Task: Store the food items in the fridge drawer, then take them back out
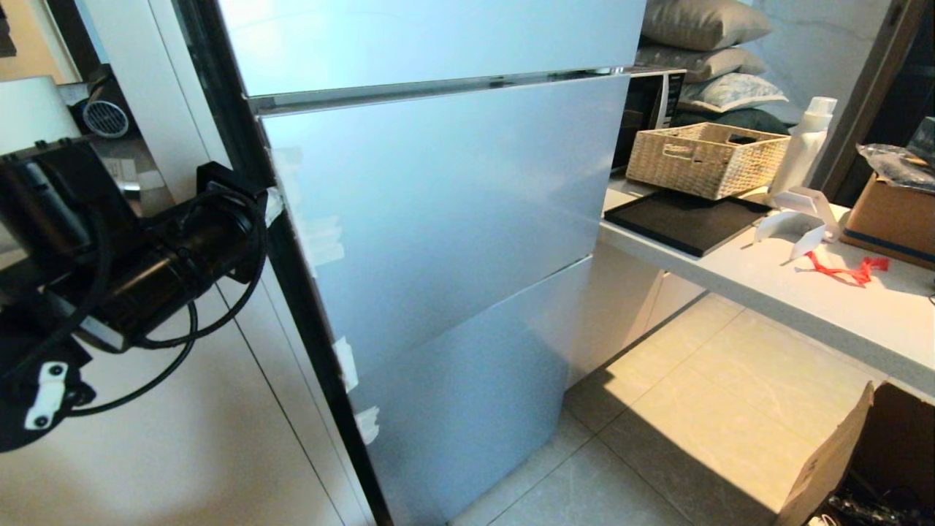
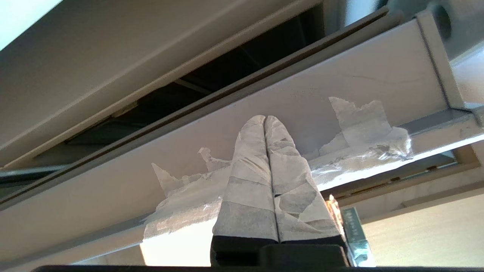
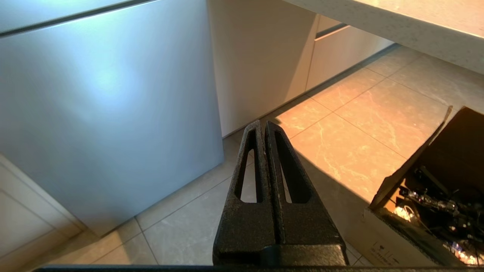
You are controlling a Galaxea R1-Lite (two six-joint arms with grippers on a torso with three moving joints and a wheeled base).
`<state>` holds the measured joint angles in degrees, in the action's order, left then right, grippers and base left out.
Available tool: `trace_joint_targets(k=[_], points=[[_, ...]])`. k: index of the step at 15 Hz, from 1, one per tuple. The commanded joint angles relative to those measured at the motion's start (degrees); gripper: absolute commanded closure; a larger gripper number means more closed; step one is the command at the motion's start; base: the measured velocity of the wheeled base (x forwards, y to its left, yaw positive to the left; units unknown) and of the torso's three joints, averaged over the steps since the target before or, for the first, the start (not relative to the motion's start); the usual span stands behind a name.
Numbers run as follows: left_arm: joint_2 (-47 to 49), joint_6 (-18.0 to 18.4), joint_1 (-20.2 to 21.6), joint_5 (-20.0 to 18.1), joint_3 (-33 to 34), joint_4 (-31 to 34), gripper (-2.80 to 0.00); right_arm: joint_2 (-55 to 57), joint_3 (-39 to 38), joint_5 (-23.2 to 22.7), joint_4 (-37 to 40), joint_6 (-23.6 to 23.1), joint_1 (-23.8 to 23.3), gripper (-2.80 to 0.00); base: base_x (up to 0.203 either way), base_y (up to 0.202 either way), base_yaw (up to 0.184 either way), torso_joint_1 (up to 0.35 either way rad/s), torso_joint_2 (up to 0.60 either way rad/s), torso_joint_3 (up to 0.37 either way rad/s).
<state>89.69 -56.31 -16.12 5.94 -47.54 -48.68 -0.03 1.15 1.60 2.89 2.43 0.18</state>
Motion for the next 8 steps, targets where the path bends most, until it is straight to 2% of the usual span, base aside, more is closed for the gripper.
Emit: trace_joint_targets(k=[1, 4, 8], points=[[0.05, -0.38, -0.14, -0.36, 0.35, -0.10, 0.00, 0.03, 0.00, -0.01, 0.01, 0.04, -0.01, 0.00, 0.000, 0.000, 0.000, 0.000, 0.00, 0.000], [-0.75, -0.38, -0.96, -1.60, 1.86, -0.10, 0.00, 0.09, 0.00, 0.01, 0.01, 0.04, -0.01, 0.00, 0.000, 0.000, 0.000, 0.000, 0.00, 0.000], [-2.79, -1.73, -5.39, -1.64, 5.20, -0.10, 0.00, 0.11, 0.00, 0.06, 0.01, 0.04, -0.01, 0.00, 0.000, 0.000, 0.000, 0.000, 0.00, 0.000]])
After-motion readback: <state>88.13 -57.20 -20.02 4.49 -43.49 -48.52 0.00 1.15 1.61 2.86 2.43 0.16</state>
